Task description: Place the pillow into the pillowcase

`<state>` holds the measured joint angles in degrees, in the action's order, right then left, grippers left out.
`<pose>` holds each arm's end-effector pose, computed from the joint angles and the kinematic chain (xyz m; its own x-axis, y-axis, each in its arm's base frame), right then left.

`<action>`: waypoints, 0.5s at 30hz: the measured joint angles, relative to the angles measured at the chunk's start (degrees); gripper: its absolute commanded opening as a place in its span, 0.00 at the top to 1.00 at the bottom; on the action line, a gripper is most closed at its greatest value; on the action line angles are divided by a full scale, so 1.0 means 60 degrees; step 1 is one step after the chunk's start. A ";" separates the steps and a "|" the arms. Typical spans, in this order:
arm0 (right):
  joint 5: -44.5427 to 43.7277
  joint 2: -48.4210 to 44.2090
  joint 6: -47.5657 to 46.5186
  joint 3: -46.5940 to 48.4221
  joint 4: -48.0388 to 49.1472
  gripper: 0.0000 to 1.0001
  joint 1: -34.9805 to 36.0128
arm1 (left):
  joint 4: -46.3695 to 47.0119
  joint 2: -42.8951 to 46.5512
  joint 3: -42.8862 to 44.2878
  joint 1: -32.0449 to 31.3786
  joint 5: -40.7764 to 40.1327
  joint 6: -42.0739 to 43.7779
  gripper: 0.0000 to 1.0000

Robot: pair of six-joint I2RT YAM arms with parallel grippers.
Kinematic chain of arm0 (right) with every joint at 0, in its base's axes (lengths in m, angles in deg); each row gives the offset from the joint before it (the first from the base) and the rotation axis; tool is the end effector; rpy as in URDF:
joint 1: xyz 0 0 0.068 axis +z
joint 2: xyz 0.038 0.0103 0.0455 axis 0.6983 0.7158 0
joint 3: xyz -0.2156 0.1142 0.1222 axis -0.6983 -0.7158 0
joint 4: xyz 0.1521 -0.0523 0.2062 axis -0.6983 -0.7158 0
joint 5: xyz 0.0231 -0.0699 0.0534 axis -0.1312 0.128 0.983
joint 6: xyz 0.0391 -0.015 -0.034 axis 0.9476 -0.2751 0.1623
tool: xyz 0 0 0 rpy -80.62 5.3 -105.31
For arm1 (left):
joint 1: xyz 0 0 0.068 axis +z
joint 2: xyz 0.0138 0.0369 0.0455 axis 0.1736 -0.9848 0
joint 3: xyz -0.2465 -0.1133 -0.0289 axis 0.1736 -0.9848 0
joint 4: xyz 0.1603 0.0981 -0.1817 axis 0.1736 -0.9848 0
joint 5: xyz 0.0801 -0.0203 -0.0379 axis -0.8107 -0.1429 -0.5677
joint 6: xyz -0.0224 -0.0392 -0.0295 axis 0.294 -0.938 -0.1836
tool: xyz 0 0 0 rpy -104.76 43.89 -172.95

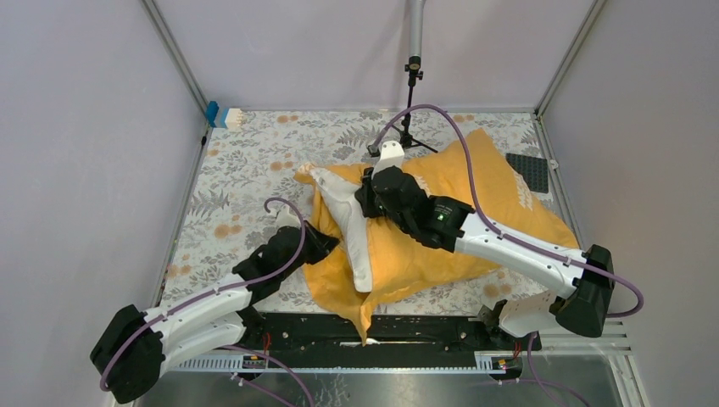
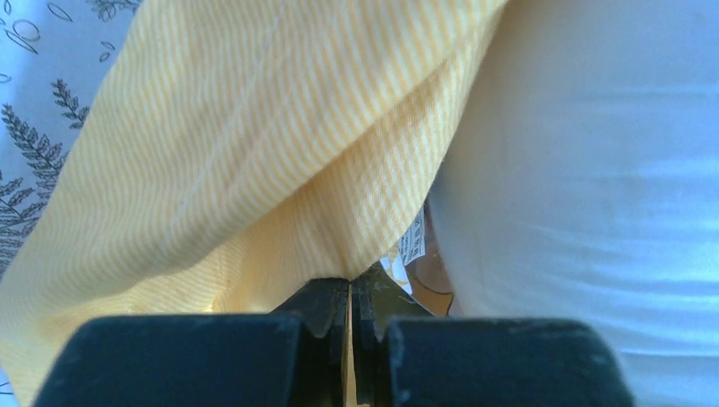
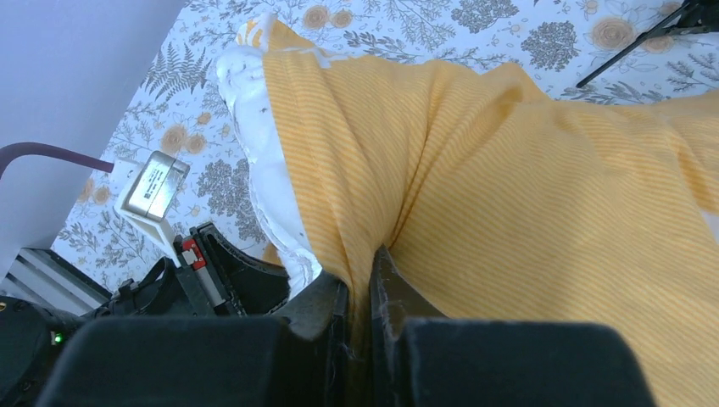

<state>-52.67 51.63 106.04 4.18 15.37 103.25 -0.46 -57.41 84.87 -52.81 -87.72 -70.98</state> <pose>0.1778 0.2661 0.3662 -0.4244 0.0755 -0.9023 -0.4305 0.8599 0.2744 0.1432 -0.1237 0.1866 -0.6492 -0.5750 -0.4979 -0.0435 0.6816 -0.7304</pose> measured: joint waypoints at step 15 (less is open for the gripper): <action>0.1147 0.0076 0.0346 -0.2084 0.1275 1.00 -0.0299 | -0.0004 0.0780 -0.1231 0.0113 0.0401 -0.0029 0.98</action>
<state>-45.79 52.09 108.12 -8.33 23.02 101.46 -0.48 -52.74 77.48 -52.13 -85.32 -71.15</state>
